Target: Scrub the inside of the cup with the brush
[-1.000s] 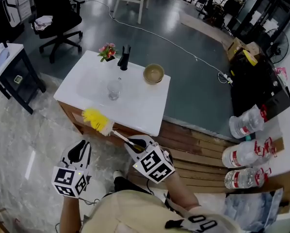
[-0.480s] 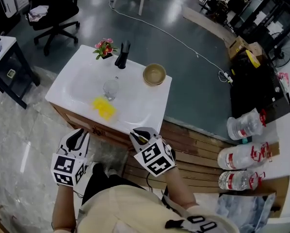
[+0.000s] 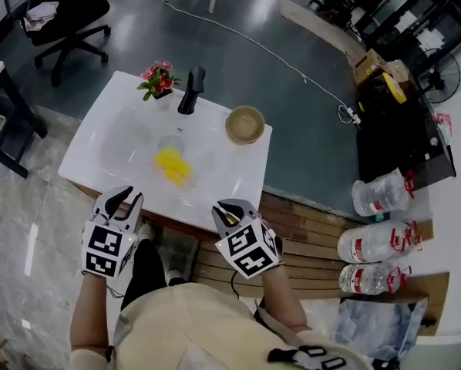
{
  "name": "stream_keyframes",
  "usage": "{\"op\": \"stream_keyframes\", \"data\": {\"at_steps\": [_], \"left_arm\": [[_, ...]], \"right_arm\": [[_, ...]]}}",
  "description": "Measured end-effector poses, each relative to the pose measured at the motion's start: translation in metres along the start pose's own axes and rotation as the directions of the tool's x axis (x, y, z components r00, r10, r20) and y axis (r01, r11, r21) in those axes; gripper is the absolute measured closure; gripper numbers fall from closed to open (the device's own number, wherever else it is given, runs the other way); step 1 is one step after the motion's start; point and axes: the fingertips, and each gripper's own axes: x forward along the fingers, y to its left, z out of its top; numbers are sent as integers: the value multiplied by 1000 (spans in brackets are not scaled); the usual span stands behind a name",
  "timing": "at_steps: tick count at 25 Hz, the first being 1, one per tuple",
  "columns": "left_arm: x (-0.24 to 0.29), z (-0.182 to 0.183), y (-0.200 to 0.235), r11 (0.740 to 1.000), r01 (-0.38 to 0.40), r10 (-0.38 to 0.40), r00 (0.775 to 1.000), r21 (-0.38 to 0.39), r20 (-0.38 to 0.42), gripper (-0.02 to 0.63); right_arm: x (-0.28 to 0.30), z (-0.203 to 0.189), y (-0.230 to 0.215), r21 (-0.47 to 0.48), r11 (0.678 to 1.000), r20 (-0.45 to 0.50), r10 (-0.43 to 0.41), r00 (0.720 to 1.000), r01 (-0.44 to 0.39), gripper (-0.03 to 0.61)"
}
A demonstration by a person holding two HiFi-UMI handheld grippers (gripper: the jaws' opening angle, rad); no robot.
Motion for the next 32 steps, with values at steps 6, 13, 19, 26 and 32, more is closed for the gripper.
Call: {"op": "stream_keyframes", "data": {"at_steps": [6, 13, 19, 26, 32], "left_arm": [[46, -1, 35, 995, 79, -74, 994, 63, -78, 535], [96, -6, 59, 972, 171, -142, 974, 162, -175, 516], [132, -15, 72, 934, 238, -173, 953, 264, -248, 505], [168, -40, 74, 877, 378, -264, 896, 298, -357, 490], [188, -58, 69, 813, 503, -354, 826, 292, -438, 472]], "right_arm": [[27, 14, -26, 8, 999, -95, -35, 995, 36, 531], [57, 14, -42, -16, 999, -237, -43, 971, 40, 531], [73, 12, -49, -34, 999, -343, -47, 938, 37, 531], [87, 18, -55, -113, 993, -466, -67, 882, 16, 531], [95, 29, -63, -232, 972, -573, -113, 812, -28, 531]]}}
